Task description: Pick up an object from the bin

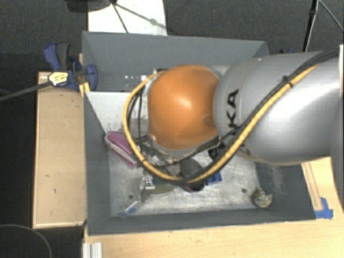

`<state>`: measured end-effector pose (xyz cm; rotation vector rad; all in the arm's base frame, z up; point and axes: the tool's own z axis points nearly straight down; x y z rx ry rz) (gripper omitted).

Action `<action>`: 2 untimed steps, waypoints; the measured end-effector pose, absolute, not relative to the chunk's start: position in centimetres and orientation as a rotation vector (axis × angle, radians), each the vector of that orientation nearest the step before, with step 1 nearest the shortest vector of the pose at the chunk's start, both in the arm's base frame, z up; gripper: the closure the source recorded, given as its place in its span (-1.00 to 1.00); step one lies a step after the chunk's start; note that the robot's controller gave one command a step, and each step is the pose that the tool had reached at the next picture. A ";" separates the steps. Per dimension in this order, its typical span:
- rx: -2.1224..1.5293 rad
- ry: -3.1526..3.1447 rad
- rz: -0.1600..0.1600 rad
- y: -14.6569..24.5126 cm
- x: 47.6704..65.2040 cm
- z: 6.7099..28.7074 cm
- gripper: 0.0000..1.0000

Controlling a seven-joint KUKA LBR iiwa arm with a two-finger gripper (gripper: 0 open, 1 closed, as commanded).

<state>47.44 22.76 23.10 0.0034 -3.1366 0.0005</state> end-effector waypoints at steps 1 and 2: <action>0.460 -3.103 0.001 17.2 50.8 8.2 -1.00; 0.458 -3.109 -0.003 17.4 50.9 8.6 1.00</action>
Offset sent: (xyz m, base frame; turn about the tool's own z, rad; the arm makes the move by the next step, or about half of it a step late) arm 0.0342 -0.0543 -0.1458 -0.2949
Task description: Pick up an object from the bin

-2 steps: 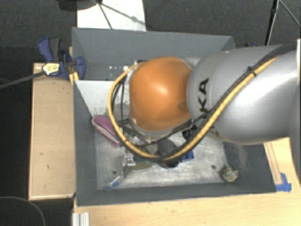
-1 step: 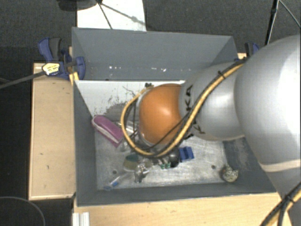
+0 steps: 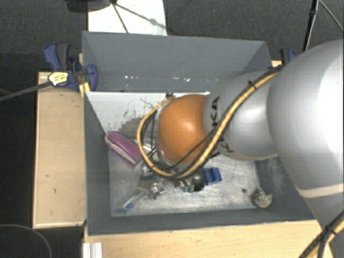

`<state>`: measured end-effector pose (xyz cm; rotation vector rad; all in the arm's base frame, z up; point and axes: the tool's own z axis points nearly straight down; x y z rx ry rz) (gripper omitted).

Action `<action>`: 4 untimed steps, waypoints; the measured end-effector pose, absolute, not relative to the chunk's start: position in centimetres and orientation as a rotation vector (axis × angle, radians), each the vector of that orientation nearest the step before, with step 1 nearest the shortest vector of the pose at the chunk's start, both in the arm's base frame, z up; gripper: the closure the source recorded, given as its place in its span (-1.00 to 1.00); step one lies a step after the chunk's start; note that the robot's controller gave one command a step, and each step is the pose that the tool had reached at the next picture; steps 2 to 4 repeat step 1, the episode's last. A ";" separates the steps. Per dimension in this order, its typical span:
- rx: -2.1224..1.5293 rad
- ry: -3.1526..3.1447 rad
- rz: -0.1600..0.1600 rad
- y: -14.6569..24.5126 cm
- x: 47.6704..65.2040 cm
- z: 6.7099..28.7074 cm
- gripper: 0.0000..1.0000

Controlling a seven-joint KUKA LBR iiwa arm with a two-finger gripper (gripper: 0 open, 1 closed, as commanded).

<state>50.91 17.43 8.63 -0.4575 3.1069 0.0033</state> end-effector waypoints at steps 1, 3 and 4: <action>-0.408 3.103 0.004 19.3 53.4 22.9 1.00; -0.408 3.103 0.004 19.3 53.4 22.9 1.00; -0.408 3.103 0.004 19.3 53.4 22.9 1.00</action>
Offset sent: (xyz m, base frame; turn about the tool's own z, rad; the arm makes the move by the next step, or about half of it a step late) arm 0.0224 0.0176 0.1373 0.0317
